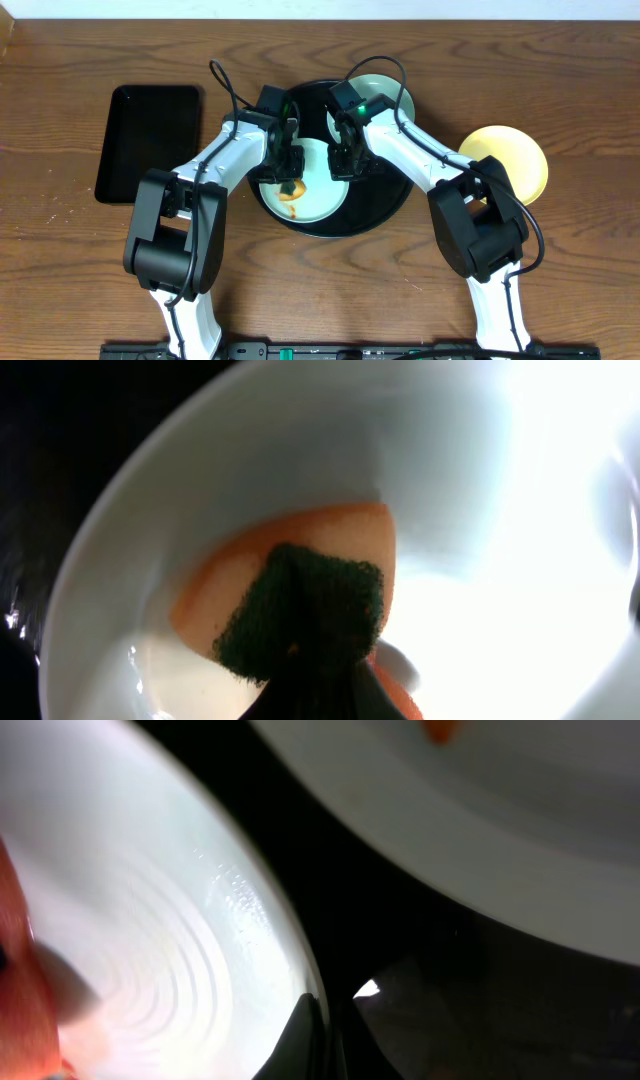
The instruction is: Clean dirty plates on tray and stack at the side
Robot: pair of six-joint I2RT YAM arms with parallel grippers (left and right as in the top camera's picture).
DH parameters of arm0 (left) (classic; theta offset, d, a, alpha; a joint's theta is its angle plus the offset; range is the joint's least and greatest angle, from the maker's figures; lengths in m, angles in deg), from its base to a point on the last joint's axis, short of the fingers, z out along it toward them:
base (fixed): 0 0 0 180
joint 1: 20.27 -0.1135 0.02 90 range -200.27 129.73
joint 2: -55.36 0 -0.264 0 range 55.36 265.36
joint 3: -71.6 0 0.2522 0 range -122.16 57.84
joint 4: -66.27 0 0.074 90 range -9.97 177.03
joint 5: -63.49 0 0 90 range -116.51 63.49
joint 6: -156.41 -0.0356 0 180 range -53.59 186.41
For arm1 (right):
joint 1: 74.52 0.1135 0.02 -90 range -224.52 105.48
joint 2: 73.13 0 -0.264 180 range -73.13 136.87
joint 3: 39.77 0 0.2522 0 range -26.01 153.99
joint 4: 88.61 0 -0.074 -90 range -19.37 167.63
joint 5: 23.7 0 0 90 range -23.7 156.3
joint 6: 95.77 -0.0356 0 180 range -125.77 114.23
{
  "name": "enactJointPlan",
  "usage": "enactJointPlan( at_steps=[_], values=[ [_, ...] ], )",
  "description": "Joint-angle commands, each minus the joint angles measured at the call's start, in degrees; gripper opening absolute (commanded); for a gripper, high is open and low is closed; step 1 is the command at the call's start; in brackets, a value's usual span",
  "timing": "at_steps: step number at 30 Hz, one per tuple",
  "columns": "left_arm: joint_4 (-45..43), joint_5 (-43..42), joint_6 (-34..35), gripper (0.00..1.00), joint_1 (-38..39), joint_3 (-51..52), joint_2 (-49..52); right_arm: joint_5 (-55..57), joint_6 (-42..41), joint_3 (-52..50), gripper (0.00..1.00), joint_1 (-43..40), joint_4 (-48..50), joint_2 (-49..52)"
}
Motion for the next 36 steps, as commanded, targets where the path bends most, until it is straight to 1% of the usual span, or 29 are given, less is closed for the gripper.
enactJointPlan(
  at_steps=[1, 2, 3, 4, 6, 9, 12, 15, 17, 18, 21, 23, 25, 28, 31, 34, 36],
  values=[
    [1.44, -1.29, -5.33, 0.07, -0.09, 1.51, 3.45, 2.08, 1.09, -0.61, 0.01, 0.22, -0.33, 2.64],
    [1.73, -1.2, -3.8, 0.07, -0.09, 1.22, 3.43, 2.01, 1.07, -0.61, 0.01, 0.22, -0.31, 2.64],
    [2.23, -0.39, -0.26, 0.07, -0.09, 0.9, 3.43, 2.01, 1.07, -0.61, 0.01, 0.22, -0.26, 2.64],
    [3.37, 1.75, 5.73, 0.07, -0.09, 0.39, 3.43, 2.01, 1.07, -0.61, 0.01, 0.22, -0.24, 2.64],
    [5.6, 4.96, 15.08, 0.07, -0.09, -0.48, 3.39, 1.99, 1.07, -0.61, 0.01, 0.22, -0.28, 2.64],
    [7.45, 7.41, 26.67, 0.07, -0.09, -1.51, 2.95, 1.99, 1.07, -0.61, 0.01, 0.22, -0.33, 2.64],
    [6.84, 11.78, 37.64, 0.07, -0.04, -1.51, 2.67, 1.99, 1.07, -0.61, 0.01, 0.22, -0.26, 2.64],
    [5.33, 19.26, 43.67, 0.07, 0.11, -1.07, 2.71, 1.99, 1.05, -0.61, 0.01, 0.22, -0.24, 2.64],
    [4.15, 24.3, 45.42, 0.07, 0.48, -0.57, 2.71, 2.01, 1.07, -0.61, 0.01, 0.22, -0.22, 2.64],
    [3.65, 25.83, 46.01, 0.07, 0.72, -0.09, 2.71, 1.99, 1.07, -0.61, 0.01, 0.22, -0.24, 2.64],
    [4.13, 25.2, 45.97, 0.07, 1.44, 0.66, 2.71, 2.01, 1.07, -0.61, 0.01, 0.22, -0.24, 2.64],
    [6.14, 22.73, 45.86, 0.07, 2.19, 0.74, 2.71, 2.01, 1.05, -0.61, 0.01, 0.22, -0.22, 2.64],
    [8.81, 18.88, 43.52, 0.07, 2.82, 0.72, 2.71, 2.01, 1.05, -0.61, 0.01, 0.22, -0.24, 2.64],
    [12.07, 12.33, 37.55, 0.07, 2.99, 0.7, 2.71, 2.01, 1.07, -0.61, 0.01, 0.22, -0.26, 2.64],
    [14.58, 5.57, 28.72, 0.07, 2.86, 0.63, 2.69, 2.01, 1.07, -0.61, 0.01, 0.22, -0.24, 2.64],
    [15.17, -0.33, 19.91, 0.07, 2.89, 0.44, 2.69, 2.01, 1.07, -0.61, 0.01, 0.22, -0.22, 2.64],
    [14.36, -3.45, 15.34, 0.07, 2.89, 0.42, 2.69, 2.01, 1.07, -0.61, 0.01, 0.22, -0.22, 2.64]
  ],
)
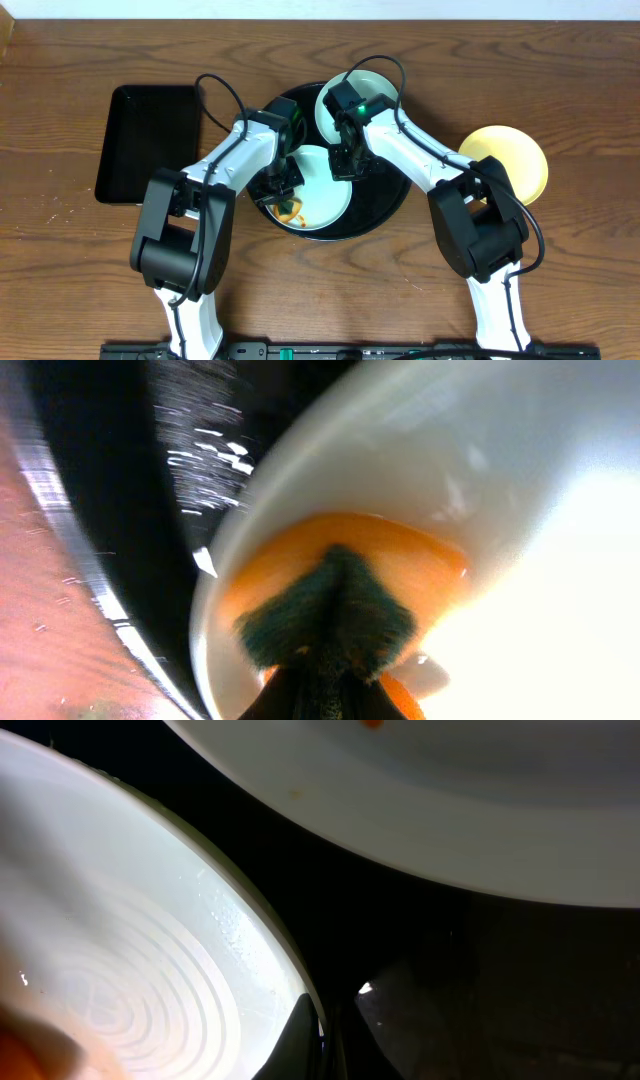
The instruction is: Clean dirty plates on tray and stack at the side
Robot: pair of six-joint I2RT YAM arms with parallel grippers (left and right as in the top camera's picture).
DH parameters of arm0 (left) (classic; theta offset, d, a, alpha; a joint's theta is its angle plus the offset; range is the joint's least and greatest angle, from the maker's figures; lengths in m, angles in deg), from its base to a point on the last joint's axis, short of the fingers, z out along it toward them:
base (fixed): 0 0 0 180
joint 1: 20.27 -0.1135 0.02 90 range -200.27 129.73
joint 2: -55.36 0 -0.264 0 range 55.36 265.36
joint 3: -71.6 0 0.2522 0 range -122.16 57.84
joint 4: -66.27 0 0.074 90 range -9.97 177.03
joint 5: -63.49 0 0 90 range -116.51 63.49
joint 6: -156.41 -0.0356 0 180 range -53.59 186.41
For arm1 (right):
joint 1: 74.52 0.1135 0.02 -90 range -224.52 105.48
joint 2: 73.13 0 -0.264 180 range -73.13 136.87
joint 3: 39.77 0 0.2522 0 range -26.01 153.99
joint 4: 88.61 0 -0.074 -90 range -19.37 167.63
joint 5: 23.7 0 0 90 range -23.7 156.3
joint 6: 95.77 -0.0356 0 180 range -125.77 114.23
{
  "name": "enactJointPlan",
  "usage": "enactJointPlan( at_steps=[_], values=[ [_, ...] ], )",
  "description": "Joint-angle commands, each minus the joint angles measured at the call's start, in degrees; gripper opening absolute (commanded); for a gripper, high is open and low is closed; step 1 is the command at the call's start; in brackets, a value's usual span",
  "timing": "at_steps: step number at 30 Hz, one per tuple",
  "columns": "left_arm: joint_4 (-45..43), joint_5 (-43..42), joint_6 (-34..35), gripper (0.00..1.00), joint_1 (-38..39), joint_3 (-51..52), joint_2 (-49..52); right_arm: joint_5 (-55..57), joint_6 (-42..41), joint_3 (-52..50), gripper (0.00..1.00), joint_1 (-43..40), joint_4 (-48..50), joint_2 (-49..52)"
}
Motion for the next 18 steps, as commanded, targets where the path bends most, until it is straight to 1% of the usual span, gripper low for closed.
enactJointPlan(
  at_steps=[1, 3, 6, 10, 12, 13, 15, 16, 17, 18],
  values=[
    [-0.42, -10.84, -13.84, 0.08, 0.28, 1.9, 2.12, 1.33, -0.26, -0.61, 0.01, 0.2, -0.24, 2.64],
    [-2.25, -12.5, -18.73, 0.08, 0.28, 1.9, 2.12, 1.33, -0.26, -0.61, 0.01, 0.2, -0.26, 2.64],
    [-6.14, -11.06, -26.47, 0.08, 0.35, 1.97, 2.14, 1.33, -0.26, -0.61, 0.01, 0.2, -0.22, 2.64],
    [-10.54, -4.76, -27.43, 0.07, 0.39, 2.25, 2.14, 1.33, -0.26, -0.61, 0.01, 0.2, -0.2, 2.64],
    [-11.39, -3.93, -27.34, 0.07, 0.5, 2.6, 2.14, 1.33, -0.28, -0.61, 0.01, 0.2, -0.15, 2.64],
    [-11.37, -3.93, -26.58, 0.07, 0.55, 2.75, 2.14, 1.33, -0.26, -0.61, 0.01, 0.2, -0.11, 2.64],
    [-10.71, -3.91, -20.96, 0.08, 0.81, 3.1, 2.14, 1.33, -0.28, -0.61, 0.01, 0.2, 0.0, 2.64],
    [-9.84, -3.91, -17.11, 0.07, 0.9, 3.13, 2.14, 1.33, -0.28, -0.61, 0.01, 0.17, 0.04, 2.64],
    [-8.31, -3.91, -11.19, 0.07, 1.2, 3.13, 2.14, 1.33, -0.28, -0.61, 0.01, 0.17, 0.09, 2.64],
    [-7.28, -3.91, -7.63, 0.07, 1.44, 3.13, 2.14, 1.33, -0.26, -0.61, 0.01, 0.17, 0.13, 2.64]
  ],
)
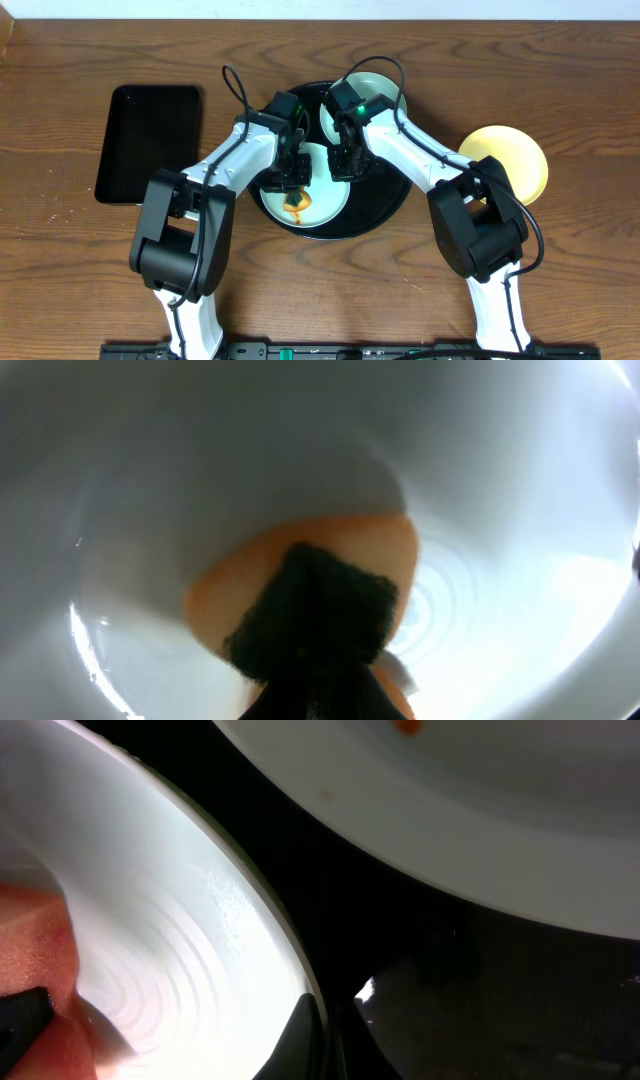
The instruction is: Clean dirty plates on tray and stack at the side
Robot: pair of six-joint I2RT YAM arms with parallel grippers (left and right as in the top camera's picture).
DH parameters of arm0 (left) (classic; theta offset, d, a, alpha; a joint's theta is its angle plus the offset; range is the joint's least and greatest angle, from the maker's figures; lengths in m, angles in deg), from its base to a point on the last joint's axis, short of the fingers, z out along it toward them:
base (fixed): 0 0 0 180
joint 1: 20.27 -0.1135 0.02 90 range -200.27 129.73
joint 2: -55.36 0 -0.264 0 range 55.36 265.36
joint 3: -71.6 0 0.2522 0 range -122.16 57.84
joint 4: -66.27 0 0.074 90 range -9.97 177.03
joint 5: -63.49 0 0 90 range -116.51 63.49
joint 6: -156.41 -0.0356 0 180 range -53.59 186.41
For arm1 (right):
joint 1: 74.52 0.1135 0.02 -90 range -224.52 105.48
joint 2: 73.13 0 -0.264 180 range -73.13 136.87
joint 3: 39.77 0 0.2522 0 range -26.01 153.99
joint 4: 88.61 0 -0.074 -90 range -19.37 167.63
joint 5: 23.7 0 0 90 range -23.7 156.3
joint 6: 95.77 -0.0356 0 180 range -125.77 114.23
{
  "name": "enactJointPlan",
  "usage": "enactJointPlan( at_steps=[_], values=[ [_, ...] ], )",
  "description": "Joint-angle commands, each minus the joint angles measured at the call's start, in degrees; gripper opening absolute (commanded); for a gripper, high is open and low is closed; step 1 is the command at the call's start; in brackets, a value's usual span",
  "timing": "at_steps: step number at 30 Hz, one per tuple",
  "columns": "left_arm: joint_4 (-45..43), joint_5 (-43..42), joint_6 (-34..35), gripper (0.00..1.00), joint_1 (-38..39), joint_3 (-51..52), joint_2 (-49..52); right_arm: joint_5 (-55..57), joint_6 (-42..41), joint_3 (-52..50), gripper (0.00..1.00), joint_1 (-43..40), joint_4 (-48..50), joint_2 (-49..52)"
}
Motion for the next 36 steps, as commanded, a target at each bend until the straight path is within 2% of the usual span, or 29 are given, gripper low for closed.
enactJointPlan(
  at_steps=[1, 3, 6, 10, 13, 19, 24, 31, 36],
  values=[
    [3.32, 1.73, 15.45, 0.07, 1.31, 2.19, 2.43, 1.84, -0.44, -0.63, 0.01, 0.15, 0.26, 2.64],
    [6.12, 1.75, 27.96, 0.07, 2.25, 2.19, 2.43, 1.84, -0.44, -0.63, 0.01, 0.15, 0.35, 2.64],
    [6.56, 3.56, 36.37, 0.07, 3.48, 2.19, 2.43, 1.81, -0.44, -0.63, 0.01, 0.15, 0.5, 2.64],
    [6.51, 14.34, 45.86, 0.08, 4.74, 2.21, 2.43, 1.75, -0.44, -0.63, 0.01, 0.15, 0.52, 2.64],
    [6.32, 21.4, 48.76, 0.08, 5.22, 2.27, 2.43, -0.09, -0.35, -0.81, 0.01, 0.02, 1.4, 2.67],
    [4.26, 24.41, 49.59, 0.08, 5.22, 4.13, 2.43, -7.08, 0.63, -3.45, 0.01, -1.57, 4.42, 2.69],
    [-1.55, 24.24, 48.74, 0.08, 5.22, 9.09, 2.43, -11.32, 1.36, -6.49, 0.01, -4.13, 6.78, 2.69],
    [-9.94, 16.35, 44.76, 0.07, 5.31, 11.72, 2.43, -13.16, 2.19, -7.67, 0.01, -4.7, 8.39, 2.69],
    [-19.15, 19.8, 37.81, 0.08, 5.38, 11.72, 2.43, -13.18, 2.58, -7.67, 0.01, -4.66, 8.39, 2.69]
  ],
)
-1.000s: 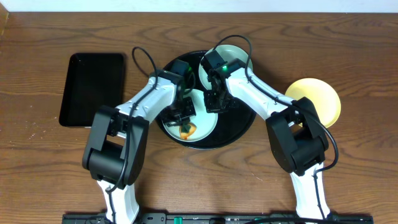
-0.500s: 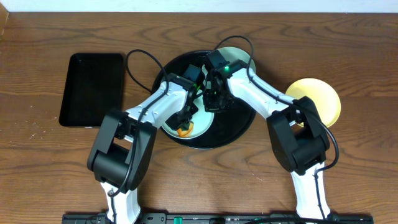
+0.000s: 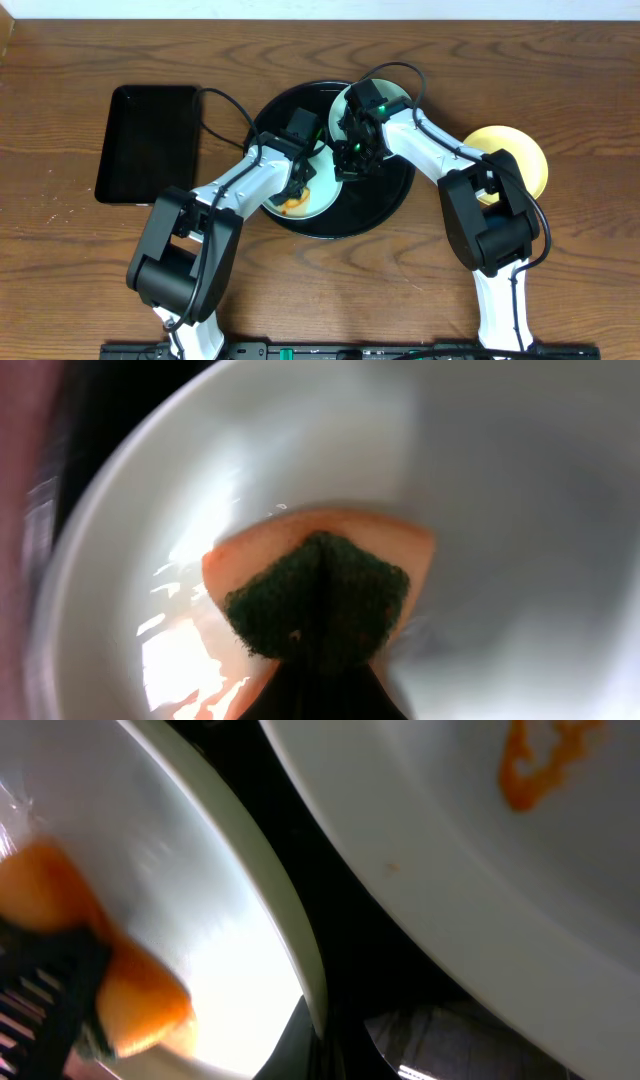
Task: Clean dirty plates on tray and stack at the side
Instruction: 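Lift the sponge away with the left gripper toward the black tray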
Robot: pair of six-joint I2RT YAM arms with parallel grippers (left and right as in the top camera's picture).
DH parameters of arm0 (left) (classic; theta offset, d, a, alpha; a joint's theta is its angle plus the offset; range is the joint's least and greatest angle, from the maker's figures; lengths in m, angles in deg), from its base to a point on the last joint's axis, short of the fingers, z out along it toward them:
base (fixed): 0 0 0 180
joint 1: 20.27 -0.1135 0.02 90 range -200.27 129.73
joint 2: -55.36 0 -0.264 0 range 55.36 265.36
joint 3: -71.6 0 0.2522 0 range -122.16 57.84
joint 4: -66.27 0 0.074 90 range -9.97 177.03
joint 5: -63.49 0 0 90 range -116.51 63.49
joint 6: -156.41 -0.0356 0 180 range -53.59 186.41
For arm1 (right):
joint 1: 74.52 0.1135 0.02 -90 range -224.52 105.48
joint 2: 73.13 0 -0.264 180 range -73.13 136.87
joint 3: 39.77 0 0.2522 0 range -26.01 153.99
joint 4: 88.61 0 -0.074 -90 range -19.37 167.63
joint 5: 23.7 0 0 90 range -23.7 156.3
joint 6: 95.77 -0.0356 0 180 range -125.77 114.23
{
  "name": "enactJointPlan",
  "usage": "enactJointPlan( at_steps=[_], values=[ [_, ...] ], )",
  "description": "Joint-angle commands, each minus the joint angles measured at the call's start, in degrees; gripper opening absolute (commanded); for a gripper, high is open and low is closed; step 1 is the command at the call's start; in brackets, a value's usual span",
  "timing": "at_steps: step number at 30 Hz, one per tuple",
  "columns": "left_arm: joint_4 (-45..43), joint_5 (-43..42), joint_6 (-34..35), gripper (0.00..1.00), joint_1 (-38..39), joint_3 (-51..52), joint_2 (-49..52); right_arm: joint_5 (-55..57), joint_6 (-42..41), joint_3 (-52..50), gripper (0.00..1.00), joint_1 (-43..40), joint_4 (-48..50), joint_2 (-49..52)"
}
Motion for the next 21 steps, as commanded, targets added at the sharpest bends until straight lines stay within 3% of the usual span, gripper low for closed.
enactJointPlan(
  at_steps=[1, 5, 8, 15, 21],
  values=[
    [-6.95, 1.2, -7.08, 0.08, -0.37, 3.15, 6.88, 3.85, 2.12, -2.34, 0.01, 0.04, -0.28, 2.75],
    [-10.45, 7.28, -13.62, 0.08, -0.37, 3.15, 6.88, 3.85, 2.21, -2.34, 0.01, 0.04, -0.28, 2.75],
    [-7.91, 5.01, -13.86, 0.08, -0.35, 3.15, 6.88, 3.87, 2.56, -2.34, 0.01, 0.04, -0.28, 2.75],
    [3.96, -18.97, -14.69, 0.08, -0.44, 3.15, 6.88, 3.85, 2.54, -2.34, 0.01, 0.04, -0.28, 2.75],
    [9.81, -25.88, -21.05, 0.08, -1.16, 2.4, 6.86, 3.85, 2.54, -2.34, 0.01, 0.04, -0.26, 2.75]
  ],
)
